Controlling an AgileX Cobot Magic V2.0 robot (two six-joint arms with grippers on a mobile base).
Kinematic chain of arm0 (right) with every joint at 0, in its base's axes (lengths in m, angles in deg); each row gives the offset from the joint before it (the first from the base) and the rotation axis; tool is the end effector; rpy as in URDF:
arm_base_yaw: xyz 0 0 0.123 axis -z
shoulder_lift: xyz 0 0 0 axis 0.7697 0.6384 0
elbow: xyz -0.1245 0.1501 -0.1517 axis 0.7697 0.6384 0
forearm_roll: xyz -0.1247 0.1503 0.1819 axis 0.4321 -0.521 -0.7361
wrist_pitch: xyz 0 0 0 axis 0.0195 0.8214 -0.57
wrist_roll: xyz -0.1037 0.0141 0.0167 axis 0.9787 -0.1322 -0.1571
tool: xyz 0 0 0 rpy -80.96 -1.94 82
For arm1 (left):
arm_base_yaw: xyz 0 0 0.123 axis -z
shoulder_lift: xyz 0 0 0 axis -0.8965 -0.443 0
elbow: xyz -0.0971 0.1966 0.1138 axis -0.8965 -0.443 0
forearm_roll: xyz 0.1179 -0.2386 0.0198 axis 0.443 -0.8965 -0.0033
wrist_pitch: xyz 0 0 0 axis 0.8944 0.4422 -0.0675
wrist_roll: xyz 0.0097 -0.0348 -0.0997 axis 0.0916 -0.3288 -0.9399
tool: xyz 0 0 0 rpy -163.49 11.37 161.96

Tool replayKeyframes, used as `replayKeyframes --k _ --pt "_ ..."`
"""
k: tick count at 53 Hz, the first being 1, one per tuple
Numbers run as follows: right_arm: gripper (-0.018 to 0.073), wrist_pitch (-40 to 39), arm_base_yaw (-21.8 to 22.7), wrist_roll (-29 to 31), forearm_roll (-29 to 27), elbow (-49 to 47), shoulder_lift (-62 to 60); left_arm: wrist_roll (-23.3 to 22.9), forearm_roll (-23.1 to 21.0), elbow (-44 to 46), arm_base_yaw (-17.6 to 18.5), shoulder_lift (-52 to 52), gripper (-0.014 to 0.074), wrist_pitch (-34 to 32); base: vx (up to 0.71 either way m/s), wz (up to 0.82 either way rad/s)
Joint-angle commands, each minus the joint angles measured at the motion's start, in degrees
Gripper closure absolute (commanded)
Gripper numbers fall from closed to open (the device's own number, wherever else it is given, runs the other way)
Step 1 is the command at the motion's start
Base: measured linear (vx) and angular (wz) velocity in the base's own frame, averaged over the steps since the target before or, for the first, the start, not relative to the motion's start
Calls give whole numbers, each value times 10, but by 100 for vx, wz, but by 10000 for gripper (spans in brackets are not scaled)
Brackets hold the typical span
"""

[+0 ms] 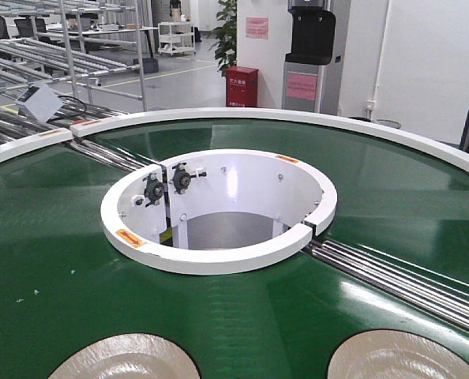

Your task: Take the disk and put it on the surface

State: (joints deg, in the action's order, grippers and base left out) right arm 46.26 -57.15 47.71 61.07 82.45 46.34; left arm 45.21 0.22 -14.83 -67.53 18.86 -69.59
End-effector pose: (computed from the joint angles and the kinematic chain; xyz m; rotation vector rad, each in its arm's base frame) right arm 0.1231 0.0155 0.2162 -0.0722 1.3932 0.1243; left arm 0.1254 0.0084 0.2041 -0.0734 1.5129 0.0283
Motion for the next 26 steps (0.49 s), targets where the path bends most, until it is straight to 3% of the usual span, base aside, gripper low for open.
replayKeyframes --k 1,5,13,19,26 --pt "568 -80 2 4 3 1 -7 -54 -21 11 4 10 596 -127 0 0" --pt "568 -64 2 4 0 -35 -7 -69 -11 59 4 10 596 -135 0 0" --pt "568 23 2 14 8 -191 12 -24 48 232 4 -25 596 -47 0 0" --pt "568 79 2 51 12 -317 87 0 51 362 4 -119 596 0 0 0" --pt "568 85 2 63 11 -412 201 0 50 442 4 -270 596 -10 0 0"
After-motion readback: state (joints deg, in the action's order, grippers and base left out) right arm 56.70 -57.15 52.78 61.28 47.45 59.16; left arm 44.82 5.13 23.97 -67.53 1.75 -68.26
